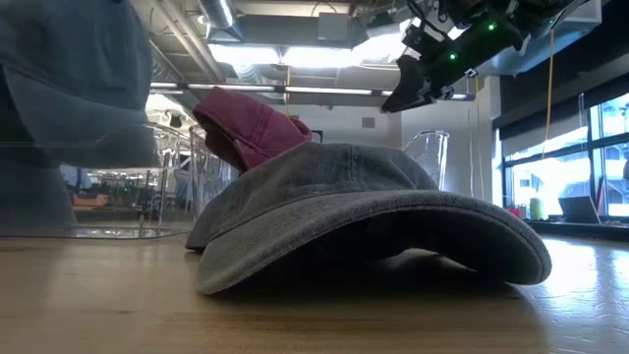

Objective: Pick & Place hat
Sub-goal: Put the top left dark blue cap into the left transparent bin

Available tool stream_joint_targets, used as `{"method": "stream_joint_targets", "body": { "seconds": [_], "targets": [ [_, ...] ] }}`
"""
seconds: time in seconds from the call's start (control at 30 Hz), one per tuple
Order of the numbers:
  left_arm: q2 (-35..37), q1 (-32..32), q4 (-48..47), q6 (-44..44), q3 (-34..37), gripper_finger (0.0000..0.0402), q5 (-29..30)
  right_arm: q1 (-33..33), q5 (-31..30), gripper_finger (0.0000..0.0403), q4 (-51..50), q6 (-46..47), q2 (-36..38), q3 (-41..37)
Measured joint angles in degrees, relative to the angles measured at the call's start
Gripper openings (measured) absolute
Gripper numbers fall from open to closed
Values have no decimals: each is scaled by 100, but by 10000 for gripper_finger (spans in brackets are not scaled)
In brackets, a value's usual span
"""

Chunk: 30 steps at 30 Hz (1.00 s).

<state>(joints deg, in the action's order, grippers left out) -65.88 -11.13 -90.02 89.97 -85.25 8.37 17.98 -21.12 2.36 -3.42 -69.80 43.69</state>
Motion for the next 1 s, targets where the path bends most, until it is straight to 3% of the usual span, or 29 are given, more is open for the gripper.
{"method": "stream_joint_targets", "body": {
  "seconds": [0.13, 0.67, 0.87, 1.0],
  "targets": [
    [-259, 65, 1, -52, 0, 37, -321, -2, 161, 149, 4, -4, 0, -1],
    [-768, 277, 10, -133, 30, 36, -375, -2, 187, 149, -169, -11, 0, -1],
    [-707, 277, -13, -77, 703, 38, -995, -2, 190, 149, -218, -18, 0, -1],
    [-588, 279, -6, -118, 909, 39, -1111, -2, 187, 149, -223, -22, 0, -1]
  ]
}}
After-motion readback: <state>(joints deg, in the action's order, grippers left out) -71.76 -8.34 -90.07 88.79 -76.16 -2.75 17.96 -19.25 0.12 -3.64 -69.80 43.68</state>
